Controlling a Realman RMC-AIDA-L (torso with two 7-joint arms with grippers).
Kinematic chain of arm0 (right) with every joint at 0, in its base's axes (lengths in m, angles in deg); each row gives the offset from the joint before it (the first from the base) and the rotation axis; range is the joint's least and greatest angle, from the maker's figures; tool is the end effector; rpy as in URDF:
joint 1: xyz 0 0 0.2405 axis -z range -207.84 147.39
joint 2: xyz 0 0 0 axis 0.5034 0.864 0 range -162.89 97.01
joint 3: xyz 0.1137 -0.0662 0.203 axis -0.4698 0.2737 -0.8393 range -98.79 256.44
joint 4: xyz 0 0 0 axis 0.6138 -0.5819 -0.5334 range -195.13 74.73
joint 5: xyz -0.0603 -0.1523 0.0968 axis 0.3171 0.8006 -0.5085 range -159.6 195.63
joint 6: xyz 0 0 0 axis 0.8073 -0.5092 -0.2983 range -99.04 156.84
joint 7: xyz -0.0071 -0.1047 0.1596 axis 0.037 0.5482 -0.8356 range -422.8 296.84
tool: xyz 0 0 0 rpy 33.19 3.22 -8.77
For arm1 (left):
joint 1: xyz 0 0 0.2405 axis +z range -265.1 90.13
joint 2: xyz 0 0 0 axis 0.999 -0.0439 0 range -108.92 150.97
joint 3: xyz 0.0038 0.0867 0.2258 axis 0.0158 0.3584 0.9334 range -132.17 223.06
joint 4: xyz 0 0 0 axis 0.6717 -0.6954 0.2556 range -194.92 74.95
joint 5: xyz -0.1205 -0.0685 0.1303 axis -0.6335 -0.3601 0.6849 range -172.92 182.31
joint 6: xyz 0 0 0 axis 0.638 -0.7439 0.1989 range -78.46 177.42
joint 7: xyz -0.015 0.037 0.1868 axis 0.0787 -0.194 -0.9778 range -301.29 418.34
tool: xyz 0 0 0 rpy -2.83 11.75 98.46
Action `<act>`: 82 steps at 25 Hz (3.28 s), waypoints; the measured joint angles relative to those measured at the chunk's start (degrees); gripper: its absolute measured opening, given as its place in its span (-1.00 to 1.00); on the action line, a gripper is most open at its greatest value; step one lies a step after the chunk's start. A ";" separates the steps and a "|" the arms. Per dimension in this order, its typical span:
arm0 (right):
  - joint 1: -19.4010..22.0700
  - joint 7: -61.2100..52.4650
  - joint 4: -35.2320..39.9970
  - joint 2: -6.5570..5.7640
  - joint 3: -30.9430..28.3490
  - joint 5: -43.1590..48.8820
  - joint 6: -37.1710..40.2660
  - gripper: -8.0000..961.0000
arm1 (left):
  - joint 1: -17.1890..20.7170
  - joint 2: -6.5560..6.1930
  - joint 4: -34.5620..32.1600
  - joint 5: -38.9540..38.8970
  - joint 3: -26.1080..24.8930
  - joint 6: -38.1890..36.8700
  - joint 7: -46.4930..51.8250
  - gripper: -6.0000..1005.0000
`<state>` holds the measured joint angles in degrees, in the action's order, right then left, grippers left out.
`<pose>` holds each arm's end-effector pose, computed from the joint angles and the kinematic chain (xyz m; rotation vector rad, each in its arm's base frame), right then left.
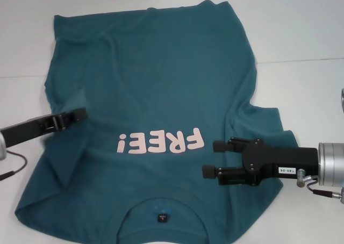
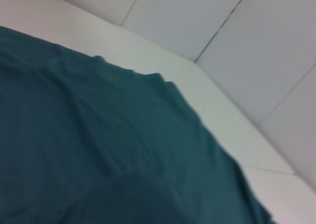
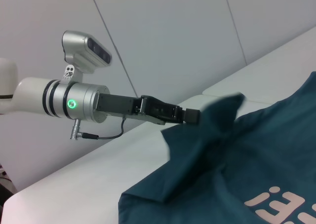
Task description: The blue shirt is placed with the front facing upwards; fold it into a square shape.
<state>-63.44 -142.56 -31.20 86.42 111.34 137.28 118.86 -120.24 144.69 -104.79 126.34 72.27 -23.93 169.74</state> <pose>0.2177 0.3173 -0.0523 -2.7336 0.7954 0.7955 -0.2481 0.3810 -0.0084 -2.1706 -1.3247 -0.7528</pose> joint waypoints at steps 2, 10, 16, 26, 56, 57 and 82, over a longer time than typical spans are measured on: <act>0.00 0.01 0.00 0.00 0.01 0.00 -0.03 0.97 | -0.34 0.00 2.05 -2.20 0.26 -0.14 -0.08 -0.82; -0.06 -0.19 -0.01 0.00 0.00 0.00 -0.15 0.97 | 0.47 -0.08 5.22 -7.29 -0.05 -0.36 -1.07 -0.23; -0.01 -0.68 0.02 -0.25 -0.36 0.00 -0.62 0.97 | 2.22 -0.24 4.97 -7.42 -0.26 -1.11 -3.86 0.05; 2.02 -13.15 1.38 -4.53 -1.30 0.05 -1.76 0.97 | 4.54 0.09 4.94 -7.57 0.14 -11.69 -17.27 0.57; 3.85 -39.69 5.00 -8.95 -0.77 7.06 -17.96 0.97 | 3.98 0.22 6.32 -5.89 12.30 -14.76 -31.86 0.80; 3.79 -39.69 5.00 -8.82 -0.78 7.07 -18.08 0.97 | 3.95 0.21 6.16 -5.89 12.59 -14.65 -31.88 0.80; 1.36 -38.45 4.30 -4.32 1.55 7.83 -25.25 0.97 | 3.90 0.18 5.96 -6.33 12.61 -13.06 -31.75 0.80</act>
<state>-62.08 -181.02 -26.90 82.09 112.88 145.11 93.61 -116.35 144.86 -98.83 120.01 84.87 -36.99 137.98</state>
